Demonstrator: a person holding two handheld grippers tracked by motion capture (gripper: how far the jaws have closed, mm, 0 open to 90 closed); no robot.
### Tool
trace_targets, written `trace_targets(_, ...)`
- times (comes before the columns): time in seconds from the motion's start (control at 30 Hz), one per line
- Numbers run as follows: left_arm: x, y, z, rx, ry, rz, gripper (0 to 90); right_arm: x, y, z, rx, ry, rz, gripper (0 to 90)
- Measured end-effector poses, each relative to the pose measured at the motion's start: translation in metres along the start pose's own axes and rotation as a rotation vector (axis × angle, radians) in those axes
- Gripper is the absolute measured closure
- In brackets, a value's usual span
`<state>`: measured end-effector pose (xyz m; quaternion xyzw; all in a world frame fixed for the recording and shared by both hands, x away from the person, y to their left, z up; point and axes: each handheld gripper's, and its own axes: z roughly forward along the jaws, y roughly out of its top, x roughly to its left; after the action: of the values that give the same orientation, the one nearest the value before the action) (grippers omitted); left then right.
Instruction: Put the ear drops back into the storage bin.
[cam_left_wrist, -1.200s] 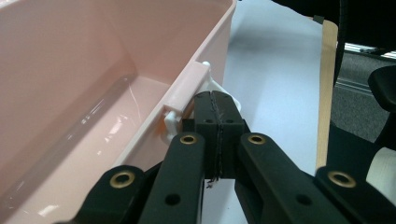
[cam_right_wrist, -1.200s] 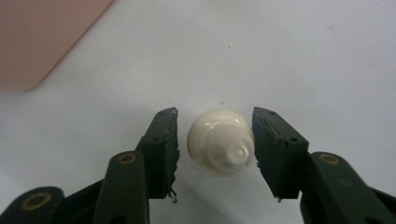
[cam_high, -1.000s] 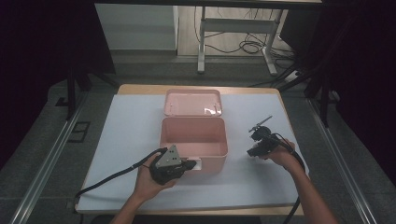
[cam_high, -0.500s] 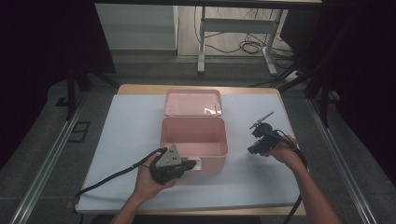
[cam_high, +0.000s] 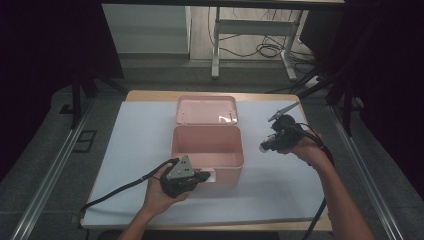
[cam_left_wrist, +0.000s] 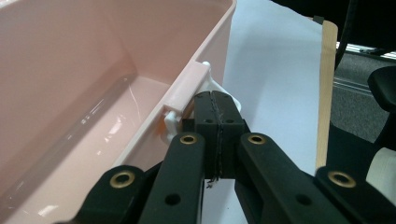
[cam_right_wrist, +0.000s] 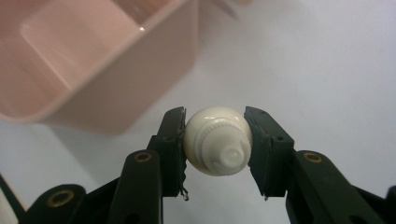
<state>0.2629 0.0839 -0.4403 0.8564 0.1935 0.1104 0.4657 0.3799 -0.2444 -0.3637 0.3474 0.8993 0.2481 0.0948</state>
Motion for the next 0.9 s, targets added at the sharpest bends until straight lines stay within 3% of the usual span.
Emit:
trace_targets(0.33,0.000,0.000,0.000,0.006,0.000,0.007,90.0,0.022,0.038,-0.008,-0.041,0.044,-0.060,60.3)
trace_targets(0.9,0.001,0.000,0.000,0.002,-0.003,0.006,90.0,0.047,0.083,0.019,-0.006,0.076,-0.129,60.3)
